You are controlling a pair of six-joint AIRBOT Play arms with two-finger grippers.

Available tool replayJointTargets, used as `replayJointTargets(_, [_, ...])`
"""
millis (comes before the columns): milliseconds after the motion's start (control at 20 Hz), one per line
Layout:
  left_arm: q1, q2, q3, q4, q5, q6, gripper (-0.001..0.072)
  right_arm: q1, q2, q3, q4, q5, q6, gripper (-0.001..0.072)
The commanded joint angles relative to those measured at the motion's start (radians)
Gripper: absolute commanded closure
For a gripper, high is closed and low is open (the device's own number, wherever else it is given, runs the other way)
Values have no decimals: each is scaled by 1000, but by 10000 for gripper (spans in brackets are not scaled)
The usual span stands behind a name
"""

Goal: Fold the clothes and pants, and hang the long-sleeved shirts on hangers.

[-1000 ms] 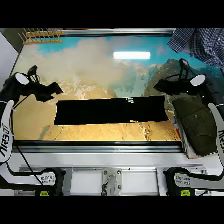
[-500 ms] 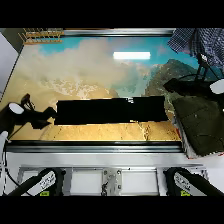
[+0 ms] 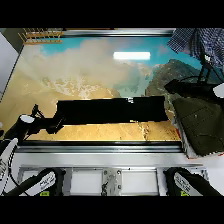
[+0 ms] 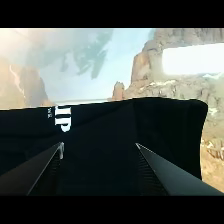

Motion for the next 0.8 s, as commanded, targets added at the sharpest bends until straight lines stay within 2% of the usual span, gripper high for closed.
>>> replayJointTargets(0, [-73,-82,71,-23,43,13,309,1,2,-1,1,3,1,225])
replayJointTargets(50, [-87,-96,92,-16,39,14,575,1,2,-1,1,8,1,225])
replayJointTargets(100, [-93,-105,113,0,35,13,699,-2,2,-1,0,20,1,225])
replayJointTargets(300, [-27,-60,194,186,-63,8,699,-40,2,-2,-73,138,0,223])
replayJointTargets(500, [64,20,201,244,-90,28,699,-99,1,-58,-108,189,-5,213])
replayJointTargets(550, [68,31,201,243,-100,41,696,-111,0,-84,-106,188,-13,112])
replayJointTargets(600, [68,42,201,244,-105,50,551,-124,-6,-111,-105,192,-19,14])
replayJointTargets(650, [68,56,201,242,-107,50,300,-138,-20,-133,-105,200,-19,6])
replayJointTargets(700, [68,74,201,242,-110,50,255,-157,-42,-150,-105,209,-20,6])
replayJointTargets(750, [67,95,201,241,-114,50,256,-178,-74,-160,-104,211,-23,6])
